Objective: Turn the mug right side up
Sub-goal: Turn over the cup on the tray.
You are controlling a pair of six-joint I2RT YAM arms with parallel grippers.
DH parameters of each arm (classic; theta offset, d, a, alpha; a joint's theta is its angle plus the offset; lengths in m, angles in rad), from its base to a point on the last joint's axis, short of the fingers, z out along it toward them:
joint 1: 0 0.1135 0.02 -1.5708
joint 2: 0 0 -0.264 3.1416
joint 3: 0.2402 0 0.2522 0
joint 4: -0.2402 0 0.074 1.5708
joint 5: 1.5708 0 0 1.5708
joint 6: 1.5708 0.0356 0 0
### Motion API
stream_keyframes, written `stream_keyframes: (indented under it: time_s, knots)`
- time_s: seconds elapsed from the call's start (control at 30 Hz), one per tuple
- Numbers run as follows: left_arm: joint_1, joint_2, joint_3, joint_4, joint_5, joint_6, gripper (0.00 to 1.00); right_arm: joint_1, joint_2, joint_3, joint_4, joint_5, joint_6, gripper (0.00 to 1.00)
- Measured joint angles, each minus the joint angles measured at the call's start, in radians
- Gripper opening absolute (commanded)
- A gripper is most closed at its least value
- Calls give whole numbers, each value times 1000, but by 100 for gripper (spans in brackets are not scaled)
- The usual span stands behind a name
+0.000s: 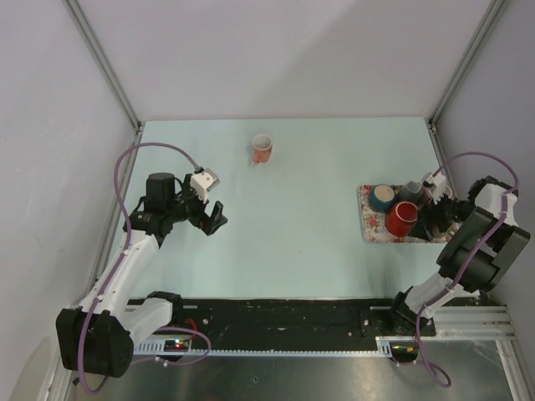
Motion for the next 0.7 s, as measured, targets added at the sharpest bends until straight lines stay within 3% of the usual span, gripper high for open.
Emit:
stream_keyframes:
  time_s: [0.47, 0.7]
  knots:
    - [0, 0, 0, 0, 14, 0, 100, 62, 22, 2, -55, 29, 18, 84]
    - [0, 0, 0, 0, 21, 0, 100, 117, -45, -13, -6, 89, 108, 82]
